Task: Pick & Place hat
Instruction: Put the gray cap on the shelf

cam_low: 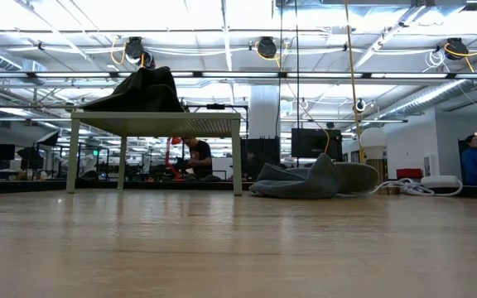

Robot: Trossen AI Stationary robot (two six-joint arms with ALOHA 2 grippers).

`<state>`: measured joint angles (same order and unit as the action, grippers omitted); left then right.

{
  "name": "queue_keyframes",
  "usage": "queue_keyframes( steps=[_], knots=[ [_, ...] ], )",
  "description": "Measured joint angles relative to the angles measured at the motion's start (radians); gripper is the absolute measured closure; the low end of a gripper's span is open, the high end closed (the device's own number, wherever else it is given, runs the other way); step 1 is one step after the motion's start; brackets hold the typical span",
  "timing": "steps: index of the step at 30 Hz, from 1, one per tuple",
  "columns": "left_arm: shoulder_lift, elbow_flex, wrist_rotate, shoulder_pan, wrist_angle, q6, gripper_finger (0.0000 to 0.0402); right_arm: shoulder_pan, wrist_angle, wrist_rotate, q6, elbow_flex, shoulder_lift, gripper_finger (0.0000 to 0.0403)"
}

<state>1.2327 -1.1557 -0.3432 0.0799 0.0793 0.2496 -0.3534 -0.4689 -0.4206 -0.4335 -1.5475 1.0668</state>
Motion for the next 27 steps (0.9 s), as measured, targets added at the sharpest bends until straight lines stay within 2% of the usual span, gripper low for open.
queue_keyframes(
  steps=[7,9,14,21,27],
  knots=[
    [0.000,0.000,0.001,0.000,-0.002,0.015,0.0393,0.000,0.000,0.006,0.000,0.000,-0.005,0.0367],
    [0.000,0.000,0.003,0.000,-0.002,0.015,0.0393,0.000,-0.001,0.006,0.003,0.000,-0.011,0.0384],
    [0.000,0.000,-0.002,0.000,-0.001,0.046,0.0387,0.000,-0.001,-0.010,0.010,0.000,-0.039,0.0383],
    [0.000,0.000,-0.004,0.000,-0.001,0.146,0.0324,0.000,-0.029,-0.050,0.056,0.000,-0.094,0.0384],
    [-0.001,0.000,-0.003,0.000,-0.033,0.227,0.0295,0.000,-0.062,-0.058,0.089,0.000,-0.127,0.0384]
  ],
)
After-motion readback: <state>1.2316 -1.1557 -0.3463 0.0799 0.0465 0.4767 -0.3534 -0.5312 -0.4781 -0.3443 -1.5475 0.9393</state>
